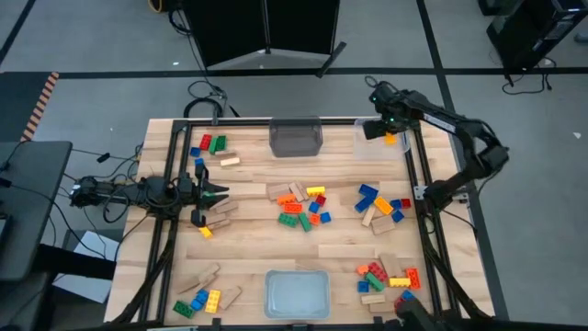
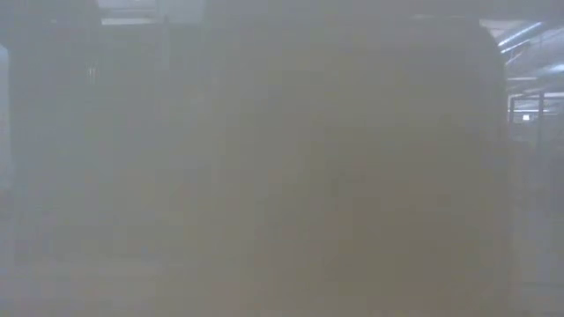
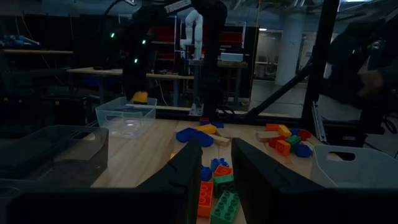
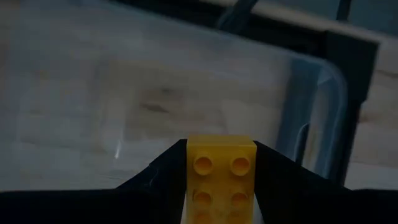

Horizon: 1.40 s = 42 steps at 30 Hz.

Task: Sort blocks by size
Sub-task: Put the large yellow game piece into the transparent bin, then put the small blue game piece into the black bin

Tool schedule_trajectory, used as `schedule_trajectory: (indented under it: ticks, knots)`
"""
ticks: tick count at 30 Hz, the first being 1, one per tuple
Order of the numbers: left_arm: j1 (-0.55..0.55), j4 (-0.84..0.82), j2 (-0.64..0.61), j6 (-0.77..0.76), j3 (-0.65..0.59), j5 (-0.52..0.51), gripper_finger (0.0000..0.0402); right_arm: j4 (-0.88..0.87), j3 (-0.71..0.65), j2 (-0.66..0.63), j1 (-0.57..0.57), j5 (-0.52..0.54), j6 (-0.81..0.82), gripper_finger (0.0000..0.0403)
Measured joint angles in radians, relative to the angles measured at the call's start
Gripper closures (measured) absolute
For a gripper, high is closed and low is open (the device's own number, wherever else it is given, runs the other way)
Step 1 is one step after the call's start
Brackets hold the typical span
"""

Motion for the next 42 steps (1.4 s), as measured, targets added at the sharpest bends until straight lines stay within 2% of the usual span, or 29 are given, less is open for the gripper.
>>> schedule_trajectory:
  ticks: [8, 18, 30, 34, 42]
  knots:
    - [0.000, 0.000, 0.000, 0.000, 0.000, 0.000, 0.0305, 0.055, 0.000, 0.100, 0.001, 0.005, 0.024, 0.0234]
    - [0.000, 0.001, 0.000, 0.000, 0.000, 0.000, 0.0305, 0.056, 0.000, 0.071, 0.000, 0.006, 0.015, 0.0193]
    - [0.000, 0.001, 0.000, 0.000, 0.000, 0.000, 0.0305, 0.000, 0.000, -0.100, 0.014, -0.010, -0.011, 0.0187]
    - [0.000, 0.001, 0.000, 0.000, 0.000, 0.000, 0.0305, -0.016, 0.000, -0.186, 0.046, -0.047, -0.020, 0.0186]
    - [0.000, 0.001, 0.000, 0.000, 0.000, 0.000, 0.0305, -0.047, 0.000, -0.308, 0.127, -0.052, 0.018, 0.0187]
